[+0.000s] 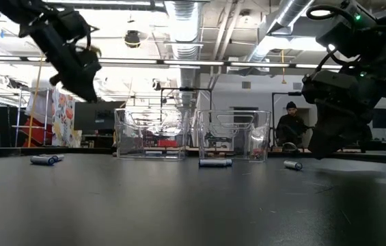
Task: Sort batteries
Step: Put the black battery into the right transparent bin
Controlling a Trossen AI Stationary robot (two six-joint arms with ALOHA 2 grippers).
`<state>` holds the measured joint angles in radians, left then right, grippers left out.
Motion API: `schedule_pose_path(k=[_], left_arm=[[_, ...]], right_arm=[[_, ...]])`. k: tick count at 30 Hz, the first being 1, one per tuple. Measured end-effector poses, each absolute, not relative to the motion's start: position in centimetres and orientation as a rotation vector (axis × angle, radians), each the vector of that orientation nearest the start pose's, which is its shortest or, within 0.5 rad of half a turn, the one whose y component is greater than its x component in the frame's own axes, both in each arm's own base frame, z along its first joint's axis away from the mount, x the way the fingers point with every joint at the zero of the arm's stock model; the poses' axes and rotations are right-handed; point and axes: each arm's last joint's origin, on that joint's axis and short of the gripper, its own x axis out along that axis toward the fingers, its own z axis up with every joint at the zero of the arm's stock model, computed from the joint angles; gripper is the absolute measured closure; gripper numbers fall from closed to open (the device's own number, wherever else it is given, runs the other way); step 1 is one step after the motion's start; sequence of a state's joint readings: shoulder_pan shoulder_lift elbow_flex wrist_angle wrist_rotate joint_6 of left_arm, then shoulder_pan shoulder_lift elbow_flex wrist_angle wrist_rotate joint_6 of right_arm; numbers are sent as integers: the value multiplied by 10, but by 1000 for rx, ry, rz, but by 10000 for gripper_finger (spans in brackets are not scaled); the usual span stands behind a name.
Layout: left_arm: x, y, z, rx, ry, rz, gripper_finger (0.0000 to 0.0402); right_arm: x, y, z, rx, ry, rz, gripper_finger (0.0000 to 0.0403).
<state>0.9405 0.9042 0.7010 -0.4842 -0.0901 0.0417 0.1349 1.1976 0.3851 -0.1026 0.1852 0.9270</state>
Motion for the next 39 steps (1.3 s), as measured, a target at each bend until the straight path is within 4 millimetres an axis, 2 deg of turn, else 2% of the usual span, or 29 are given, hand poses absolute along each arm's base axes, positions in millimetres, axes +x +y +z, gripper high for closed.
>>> schedule_pose_path(k=[4,8,11,15,18,25,31,39], left_arm=[[104,148,243,-270,724,982,239],[102,146,228,-270,756,1009,233],[103,144,211,-245,759,925,233],[106,139,186,-234,679,774,233],[107,135,173,-194,657,728,233],[110,124,157,-99,711,637,233],[115,120,152,-78,639,622,233],[120,123,130,-132,659,623,233]], right_arm=[[193,21,136,725,805,-461,239],[193,21,136,730,805,-464,239],[193,21,136,730,804,-464,239],[193,21,136,732,804,-465,239],[193,21,136,732,804,-465,239],[193,21,136,729,809,-466,239],[191,20,134,719,835,-479,239],[190,20,134,716,844,-484,239]])
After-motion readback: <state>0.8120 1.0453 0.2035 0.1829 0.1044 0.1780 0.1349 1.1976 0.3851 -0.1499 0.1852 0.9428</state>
